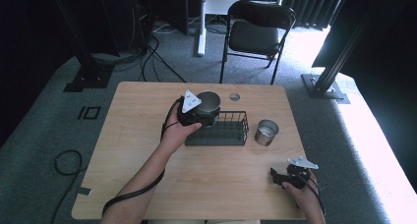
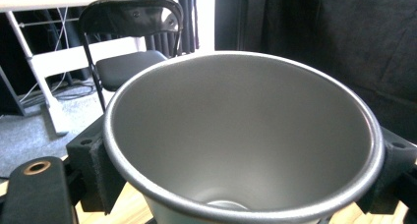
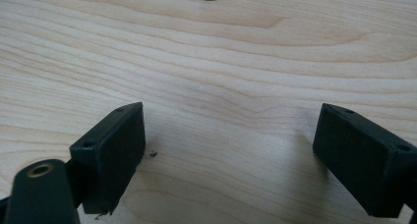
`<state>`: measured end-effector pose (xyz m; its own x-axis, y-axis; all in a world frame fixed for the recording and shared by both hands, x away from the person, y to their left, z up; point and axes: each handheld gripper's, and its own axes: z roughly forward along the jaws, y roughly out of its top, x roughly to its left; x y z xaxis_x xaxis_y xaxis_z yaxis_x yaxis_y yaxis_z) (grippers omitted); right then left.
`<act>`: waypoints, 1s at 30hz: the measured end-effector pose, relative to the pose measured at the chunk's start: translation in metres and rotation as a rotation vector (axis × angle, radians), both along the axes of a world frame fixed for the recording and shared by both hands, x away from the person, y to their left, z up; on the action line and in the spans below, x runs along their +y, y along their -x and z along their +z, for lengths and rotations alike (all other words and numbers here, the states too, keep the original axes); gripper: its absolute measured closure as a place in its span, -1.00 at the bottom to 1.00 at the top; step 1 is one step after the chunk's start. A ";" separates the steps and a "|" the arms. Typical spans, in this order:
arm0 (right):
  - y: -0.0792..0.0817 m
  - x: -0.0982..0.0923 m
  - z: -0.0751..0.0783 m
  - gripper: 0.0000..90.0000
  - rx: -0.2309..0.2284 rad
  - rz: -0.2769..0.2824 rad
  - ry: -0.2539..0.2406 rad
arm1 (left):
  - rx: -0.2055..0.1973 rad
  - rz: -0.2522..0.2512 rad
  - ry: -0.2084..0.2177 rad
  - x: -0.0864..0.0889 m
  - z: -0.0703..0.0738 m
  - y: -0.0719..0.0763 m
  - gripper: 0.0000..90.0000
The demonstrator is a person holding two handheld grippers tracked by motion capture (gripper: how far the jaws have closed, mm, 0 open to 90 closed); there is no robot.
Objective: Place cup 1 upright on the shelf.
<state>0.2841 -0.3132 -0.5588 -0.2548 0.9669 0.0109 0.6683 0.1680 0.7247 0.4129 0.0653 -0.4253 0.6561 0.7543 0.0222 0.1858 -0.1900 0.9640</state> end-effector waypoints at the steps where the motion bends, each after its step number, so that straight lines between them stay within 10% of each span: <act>1: 0.000 0.000 0.000 -0.73 0.000 0.000 0.000 | 0.000 0.000 0.000 0.000 0.000 0.000 -0.70; 30: 0.000 0.000 0.000 -0.73 0.000 0.000 0.001 | 0.053 0.062 -0.012 0.016 -0.048 -0.010 -0.70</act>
<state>0.2841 -0.3132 -0.5588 -0.2552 0.9668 0.0101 0.6680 0.1688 0.7248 0.4233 0.0809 -0.4733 0.6084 0.7936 -0.0024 0.2485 -0.1876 0.9503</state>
